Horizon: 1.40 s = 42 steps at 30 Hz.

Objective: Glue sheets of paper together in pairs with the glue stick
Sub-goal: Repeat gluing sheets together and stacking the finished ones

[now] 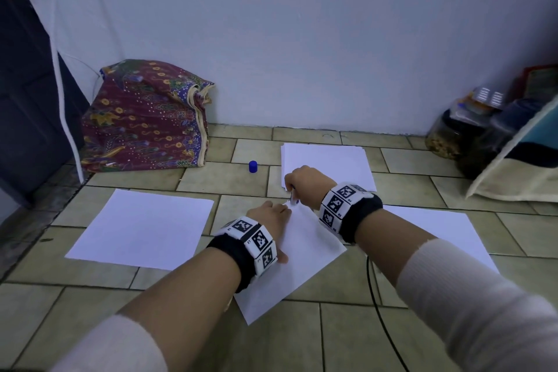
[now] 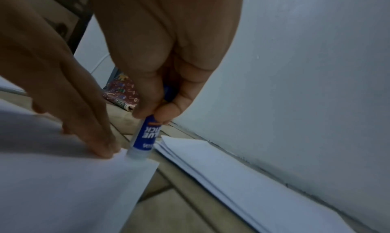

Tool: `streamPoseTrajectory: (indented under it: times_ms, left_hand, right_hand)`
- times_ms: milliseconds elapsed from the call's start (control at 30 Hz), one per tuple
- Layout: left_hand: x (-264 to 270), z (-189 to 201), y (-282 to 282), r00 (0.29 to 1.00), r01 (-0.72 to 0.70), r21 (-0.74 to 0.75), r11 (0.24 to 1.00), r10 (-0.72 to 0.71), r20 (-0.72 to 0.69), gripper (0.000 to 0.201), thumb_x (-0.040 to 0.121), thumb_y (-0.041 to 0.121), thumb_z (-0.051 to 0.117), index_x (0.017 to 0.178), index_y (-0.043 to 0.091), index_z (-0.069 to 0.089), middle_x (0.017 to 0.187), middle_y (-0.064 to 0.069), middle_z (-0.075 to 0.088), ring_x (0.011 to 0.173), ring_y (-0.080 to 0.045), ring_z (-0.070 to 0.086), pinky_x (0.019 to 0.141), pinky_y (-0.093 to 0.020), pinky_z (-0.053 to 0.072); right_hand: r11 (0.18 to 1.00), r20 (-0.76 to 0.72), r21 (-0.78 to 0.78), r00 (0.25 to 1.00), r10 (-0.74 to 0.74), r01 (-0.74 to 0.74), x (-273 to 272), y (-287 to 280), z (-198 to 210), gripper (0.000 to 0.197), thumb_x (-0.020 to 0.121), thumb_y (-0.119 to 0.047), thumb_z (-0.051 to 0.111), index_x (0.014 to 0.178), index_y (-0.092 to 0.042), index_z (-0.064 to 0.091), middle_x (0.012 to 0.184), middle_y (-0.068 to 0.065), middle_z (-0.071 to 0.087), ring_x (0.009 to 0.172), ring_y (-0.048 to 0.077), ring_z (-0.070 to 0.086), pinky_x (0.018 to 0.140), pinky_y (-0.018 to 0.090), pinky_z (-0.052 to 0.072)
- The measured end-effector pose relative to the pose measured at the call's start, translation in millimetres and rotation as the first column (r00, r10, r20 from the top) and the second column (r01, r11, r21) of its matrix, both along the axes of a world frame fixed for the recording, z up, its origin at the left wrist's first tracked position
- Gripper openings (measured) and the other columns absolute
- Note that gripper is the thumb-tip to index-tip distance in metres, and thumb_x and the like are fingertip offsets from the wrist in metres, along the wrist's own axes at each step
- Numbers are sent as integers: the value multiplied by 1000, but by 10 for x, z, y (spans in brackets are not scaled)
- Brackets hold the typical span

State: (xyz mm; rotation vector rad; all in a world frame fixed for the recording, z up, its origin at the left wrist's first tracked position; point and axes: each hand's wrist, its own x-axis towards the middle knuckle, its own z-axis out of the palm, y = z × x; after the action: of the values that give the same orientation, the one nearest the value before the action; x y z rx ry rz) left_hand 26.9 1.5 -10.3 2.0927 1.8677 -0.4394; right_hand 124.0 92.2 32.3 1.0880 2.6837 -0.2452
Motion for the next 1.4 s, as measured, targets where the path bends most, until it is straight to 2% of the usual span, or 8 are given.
streamPoseTrajectory:
  times_ms: [100, 333, 567, 867, 1067, 1133, 1267, 1400]
  left_hand:
    - [-6, -2, -4, 1000, 1, -3, 1000, -1, 1, 80, 74, 51, 74, 134, 13, 37, 138, -2, 42, 119, -23, 39, 84, -36, 42]
    - [-9, -14, 1, 1000, -9, -8, 1000, 9, 1, 89, 74, 53, 73, 142, 12, 32, 146, -1, 36, 126, -24, 36, 92, -39, 44]
    - [-11, -22, 18, 1000, 0, -21, 1000, -1, -16, 94, 73, 56, 73, 144, 14, 28, 150, -1, 31, 128, -24, 33, 97, -40, 42]
    - [-21, -23, -20, 999, 39, -16, 999, -39, -18, 100, 78, 54, 69, 153, 30, 6, 157, -1, 17, 139, -24, 20, 101, -44, 40]
    - [7, -4, -12, 997, 54, -57, 997, -58, -52, 81, 85, 50, 63, 150, 31, 18, 148, -9, 25, 134, -27, 26, 100, -43, 42]
    - [7, 26, -23, 998, 17, -48, 999, -20, -58, 75, 86, 48, 62, 147, 27, 24, 144, -11, 29, 130, -28, 34, 97, -42, 44]
    - [5, 47, -73, 999, 4, 46, 999, -2, -52, 79, 79, 53, 68, 139, 14, 36, 144, -7, 25, 132, -24, 31, 93, -40, 46]
    - [49, -24, -112, 996, 73, 58, 996, -76, 50, 75, 82, 44, 65, 141, 10, 32, 156, -1, 14, 136, -20, 27, 99, -42, 44]
  right_hand:
    - [1000, 39, -9, 999, -2, 2, 0, 8, 36, 28, 87, 3, 55, 114, -1, 60, 114, 13, 62, 101, 25, 58, 55, 17, 32]
    - [999, 6, -34, 1000, -13, 13, 198, -70, 77, 23, 81, -3, 66, 104, -5, 65, 87, 4, 55, 83, 16, 47, 57, 22, 38]
    - [998, -72, -55, 997, -38, 34, 548, -233, 66, 20, 83, -5, 66, 103, -7, 67, 84, -1, 53, 81, 13, 46, 71, 26, 44]
    - [994, -45, -104, 998, -50, 45, 903, -380, 48, 15, 81, -5, 66, 95, -9, 68, 74, -6, 51, 76, 15, 49, 58, 19, 38]
    - [991, -115, -123, 990, -76, 62, 1063, -376, 59, 19, 79, -3, 68, 97, -10, 70, 76, -6, 56, 80, 14, 51, 58, 14, 37]
    - [981, -244, -134, 955, -170, 140, 1109, -312, 91, 23, 76, -4, 72, 96, -13, 69, 86, -3, 62, 79, 12, 54, 62, 13, 39]
    - [910, -480, -295, 779, -404, 291, 1091, -198, 134, 22, 68, -5, 80, 76, -16, 64, 73, -9, 61, 59, 4, 54, 50, 7, 40]
    - [876, -531, -368, 703, -473, 312, 910, -173, 27, 12, 82, -4, 67, 93, -6, 65, 80, 1, 63, 64, 16, 60, 51, 14, 48]
